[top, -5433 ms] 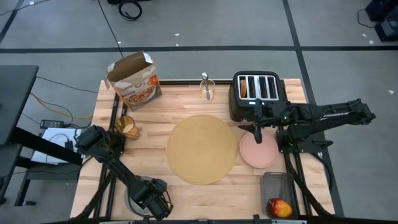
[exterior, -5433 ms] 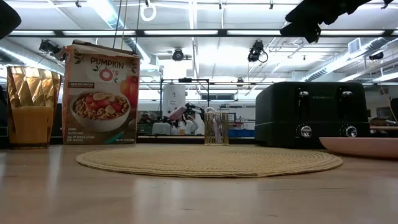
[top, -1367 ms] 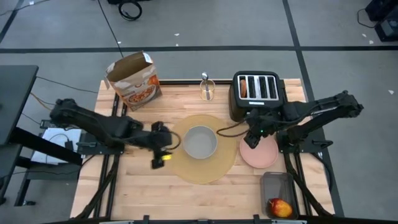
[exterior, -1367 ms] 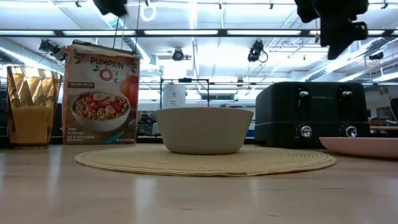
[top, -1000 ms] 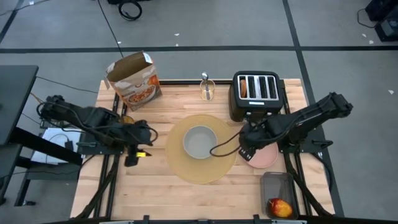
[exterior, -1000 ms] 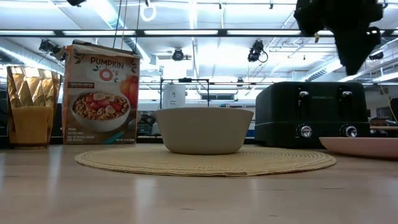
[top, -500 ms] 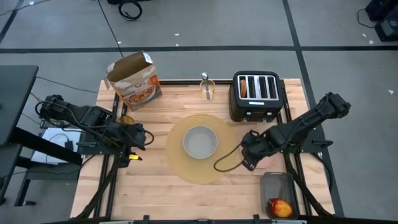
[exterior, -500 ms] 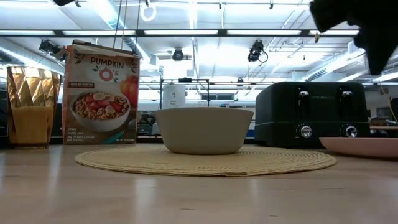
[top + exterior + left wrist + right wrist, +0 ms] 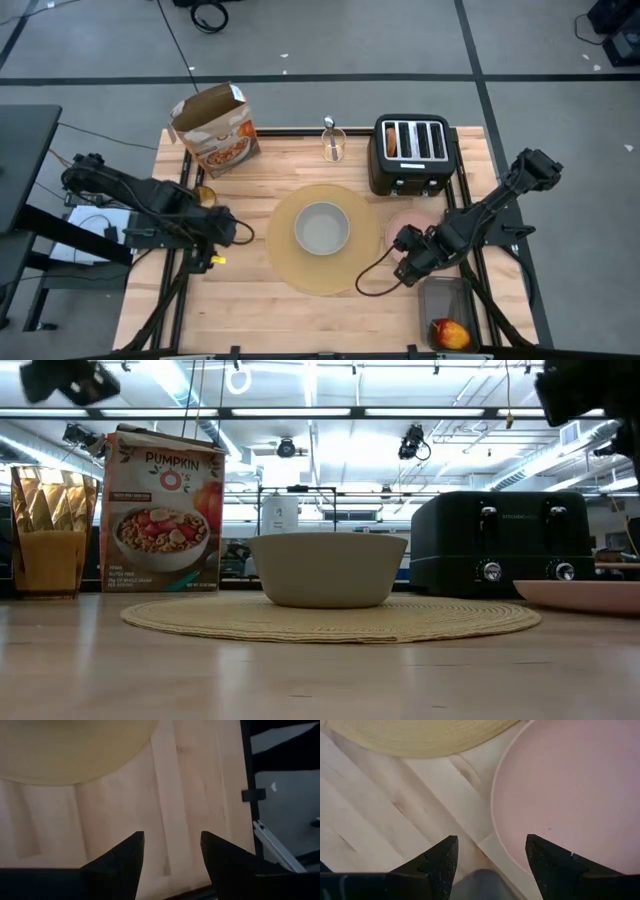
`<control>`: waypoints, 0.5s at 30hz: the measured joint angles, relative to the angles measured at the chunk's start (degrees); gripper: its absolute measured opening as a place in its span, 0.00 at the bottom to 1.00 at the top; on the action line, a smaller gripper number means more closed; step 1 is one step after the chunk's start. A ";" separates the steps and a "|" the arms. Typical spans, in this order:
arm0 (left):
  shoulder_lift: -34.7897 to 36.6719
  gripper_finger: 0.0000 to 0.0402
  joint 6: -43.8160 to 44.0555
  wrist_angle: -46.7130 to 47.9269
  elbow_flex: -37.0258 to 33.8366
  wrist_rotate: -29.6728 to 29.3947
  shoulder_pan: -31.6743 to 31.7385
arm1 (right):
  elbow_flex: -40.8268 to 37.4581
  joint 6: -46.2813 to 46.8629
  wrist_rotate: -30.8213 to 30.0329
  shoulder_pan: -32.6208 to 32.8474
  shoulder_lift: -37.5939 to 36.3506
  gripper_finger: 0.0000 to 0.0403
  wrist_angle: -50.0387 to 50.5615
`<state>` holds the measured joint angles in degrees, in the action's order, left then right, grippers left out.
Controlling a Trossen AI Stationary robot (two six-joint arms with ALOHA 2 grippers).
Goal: Arrange a breakfast setting
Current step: Put the pink plate on the bottom left of the gray bowl
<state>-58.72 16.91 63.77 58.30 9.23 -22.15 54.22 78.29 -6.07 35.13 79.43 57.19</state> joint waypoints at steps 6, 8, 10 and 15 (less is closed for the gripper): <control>-0.02 0.51 1.18 -6.92 -7.34 2.27 0.00 | -0.35 -0.77 2.20 0.91 5.90 0.59 -0.05; -0.02 0.51 1.73 -7.26 -7.99 2.39 0.00 | -0.35 -0.55 2.84 -0.28 7.27 0.59 -0.84; -0.02 0.51 1.52 -7.34 -8.05 2.45 0.00 | -0.37 -1.40 2.85 -1.89 8.31 0.59 -3.26; -0.02 0.51 0.08 -7.58 -6.25 2.66 0.01 | -0.35 -4.71 5.59 -6.01 12.28 0.58 -7.36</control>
<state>-58.74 16.99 56.20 52.05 11.89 -22.14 53.87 73.58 -0.48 29.12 91.71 49.83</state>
